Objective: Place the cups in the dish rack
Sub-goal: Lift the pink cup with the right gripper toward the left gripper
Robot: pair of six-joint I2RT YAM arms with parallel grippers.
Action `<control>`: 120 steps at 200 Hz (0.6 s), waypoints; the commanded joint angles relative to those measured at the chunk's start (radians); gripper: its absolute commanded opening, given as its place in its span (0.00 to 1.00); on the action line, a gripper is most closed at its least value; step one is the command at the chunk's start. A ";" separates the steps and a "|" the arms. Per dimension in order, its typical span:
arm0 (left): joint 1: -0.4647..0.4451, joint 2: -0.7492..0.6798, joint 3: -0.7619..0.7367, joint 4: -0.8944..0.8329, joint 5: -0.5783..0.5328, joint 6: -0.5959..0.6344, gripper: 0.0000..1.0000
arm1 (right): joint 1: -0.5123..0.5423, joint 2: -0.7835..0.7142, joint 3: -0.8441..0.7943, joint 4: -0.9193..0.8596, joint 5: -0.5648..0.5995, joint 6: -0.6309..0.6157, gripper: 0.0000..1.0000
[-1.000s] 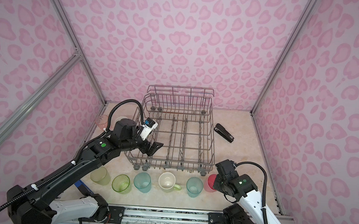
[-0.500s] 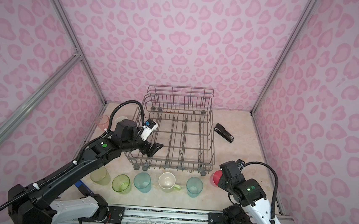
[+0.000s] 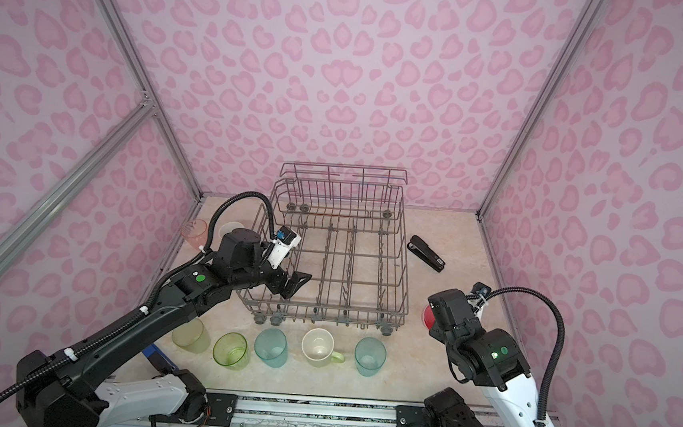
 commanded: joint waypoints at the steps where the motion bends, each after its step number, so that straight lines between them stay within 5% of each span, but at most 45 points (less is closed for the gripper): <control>1: 0.001 0.009 -0.005 0.032 -0.009 -0.004 1.00 | 0.001 0.057 0.089 0.040 0.108 -0.066 0.00; 78: 0.020 0.083 0.070 0.007 -0.046 -0.094 1.00 | 0.048 0.328 0.407 0.368 0.133 -0.326 0.00; 120: 0.194 0.144 0.171 0.025 0.148 -0.483 0.95 | 0.068 0.384 0.331 0.759 -0.103 -0.434 0.00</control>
